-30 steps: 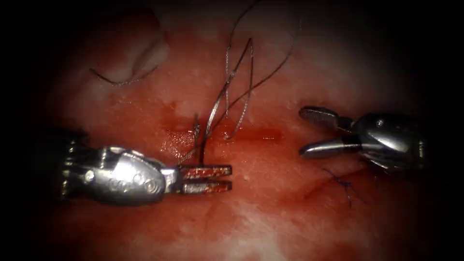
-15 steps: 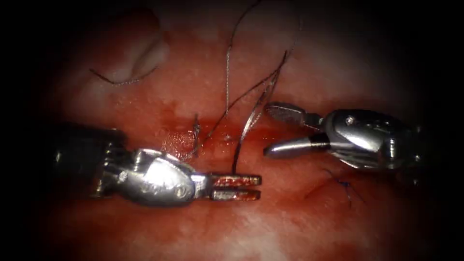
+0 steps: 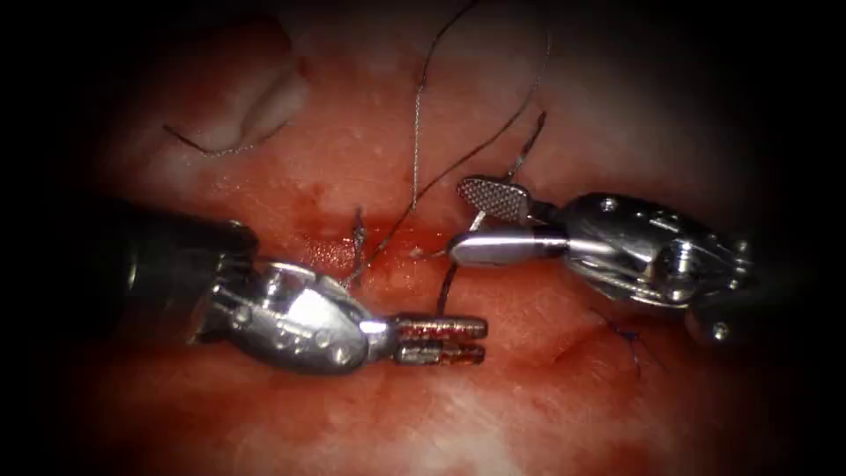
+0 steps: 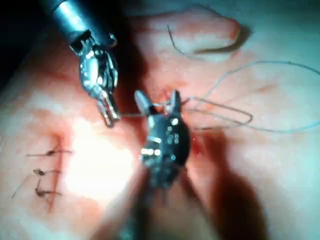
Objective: Wound Closure
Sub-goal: Hand the needle to the right gripper.
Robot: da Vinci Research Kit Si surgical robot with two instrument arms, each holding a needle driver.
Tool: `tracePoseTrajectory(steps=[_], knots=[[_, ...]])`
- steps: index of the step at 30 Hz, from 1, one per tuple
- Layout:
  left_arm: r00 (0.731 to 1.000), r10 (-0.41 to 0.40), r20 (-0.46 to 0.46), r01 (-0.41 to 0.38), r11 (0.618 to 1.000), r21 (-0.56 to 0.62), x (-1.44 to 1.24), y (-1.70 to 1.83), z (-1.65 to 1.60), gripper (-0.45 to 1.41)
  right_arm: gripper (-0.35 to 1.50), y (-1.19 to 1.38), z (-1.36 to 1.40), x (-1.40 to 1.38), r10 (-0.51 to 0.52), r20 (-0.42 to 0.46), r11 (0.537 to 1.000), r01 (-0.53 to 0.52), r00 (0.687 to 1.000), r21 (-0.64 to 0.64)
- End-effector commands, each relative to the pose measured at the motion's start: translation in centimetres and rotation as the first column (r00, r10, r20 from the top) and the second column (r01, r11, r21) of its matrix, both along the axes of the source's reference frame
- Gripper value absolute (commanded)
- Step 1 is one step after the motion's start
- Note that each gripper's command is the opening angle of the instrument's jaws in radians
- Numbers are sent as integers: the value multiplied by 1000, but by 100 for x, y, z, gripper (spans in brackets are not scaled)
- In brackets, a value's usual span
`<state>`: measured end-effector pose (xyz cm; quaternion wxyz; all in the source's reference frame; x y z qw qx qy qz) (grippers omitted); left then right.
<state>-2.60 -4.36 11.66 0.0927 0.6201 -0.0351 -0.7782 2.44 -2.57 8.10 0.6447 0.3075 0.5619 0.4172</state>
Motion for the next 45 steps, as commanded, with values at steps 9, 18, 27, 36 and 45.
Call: tracePoseTrajectory(steps=[9, 18, 27, 36, 45], knots=[[999, -37, -30, 36, 999, -12, 2, 1, 11, -45, 84, -6, -4, -19, 5, -23, 1000, -5, 1000, 4], [997, -57, -45, 56, 998, -21, 1, 2, 10, -45, 83, -14, -2, -22, 12, -58, 1000, -10, 998, 27], [996, -73, -57, 72, 997, -21, 1, 2, 9, -45, 83, -19, 16, -24, 3, -53, 998, 0, 999, 60], [996, -72, -55, 71, 997, -17, -10, -5, 4, -45, 83, -13, 21, -2, 26, -53, 997, -22, 998, 70], [996, -70, -53, 69, 997, -16, -11, -5, 4, -45, 62, -20, 38, 17, 58, -81, 991, -48, 995, 128]])
